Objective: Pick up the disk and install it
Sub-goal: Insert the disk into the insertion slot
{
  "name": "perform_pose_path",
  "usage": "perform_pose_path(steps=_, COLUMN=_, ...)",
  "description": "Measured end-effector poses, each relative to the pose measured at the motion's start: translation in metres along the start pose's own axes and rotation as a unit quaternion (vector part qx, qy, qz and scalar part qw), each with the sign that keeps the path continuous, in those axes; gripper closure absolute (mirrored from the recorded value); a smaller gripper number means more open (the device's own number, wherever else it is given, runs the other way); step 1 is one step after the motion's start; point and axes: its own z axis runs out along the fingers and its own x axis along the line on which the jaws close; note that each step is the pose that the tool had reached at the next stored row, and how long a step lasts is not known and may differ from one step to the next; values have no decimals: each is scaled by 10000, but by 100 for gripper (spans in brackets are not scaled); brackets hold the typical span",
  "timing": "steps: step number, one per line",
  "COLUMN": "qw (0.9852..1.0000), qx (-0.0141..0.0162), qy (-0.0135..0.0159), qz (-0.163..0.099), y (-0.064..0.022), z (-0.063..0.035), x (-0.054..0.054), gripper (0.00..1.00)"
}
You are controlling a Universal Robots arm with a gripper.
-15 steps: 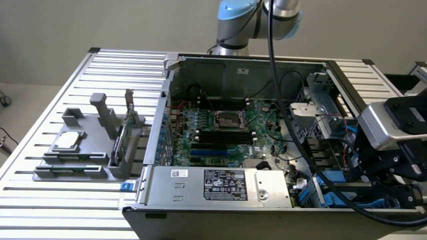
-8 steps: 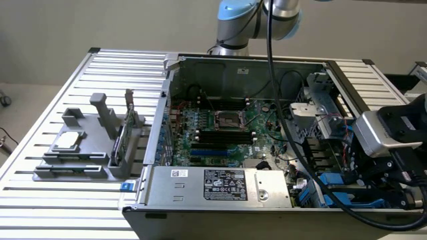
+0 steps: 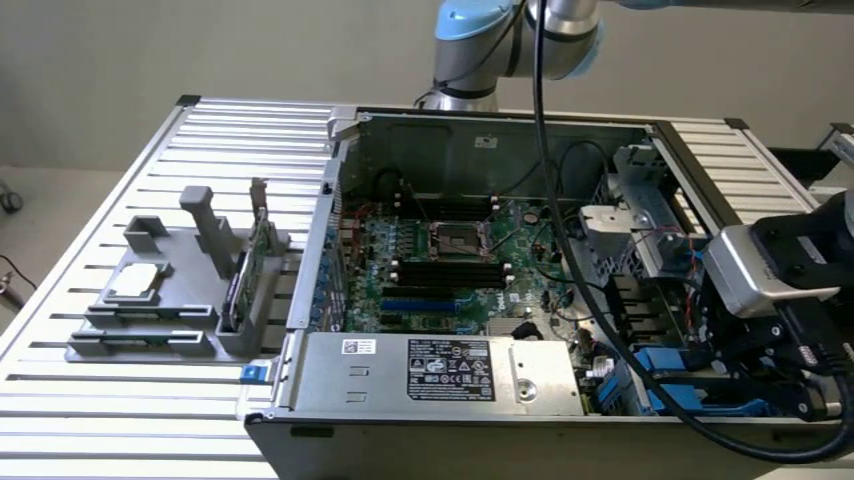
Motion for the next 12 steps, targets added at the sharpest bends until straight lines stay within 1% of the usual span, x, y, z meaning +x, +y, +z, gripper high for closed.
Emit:
perform_pose_path(steps=2, qw=10000, qx=-5, qy=-10, qz=1, y=1, z=-39, x=-5, gripper=89)
perform_pose_path(steps=3, qw=10000, qx=-10, qy=-5, qz=2, y=1, z=-88, x=-13, gripper=89)
perform_pose_path(steps=5, qw=10000, qx=-18, qy=-5, qz=3, y=2, z=-181, x=-26, gripper=89)
perform_pose_path(steps=7, qw=10000, qx=-22, qy=-4, qz=3, y=3, z=-247, x=-37, gripper=89)
perform_pose_path(steps=12, qw=10000, qx=-23, qy=-8, qz=3, y=2, z=-258, x=-38, gripper=89)
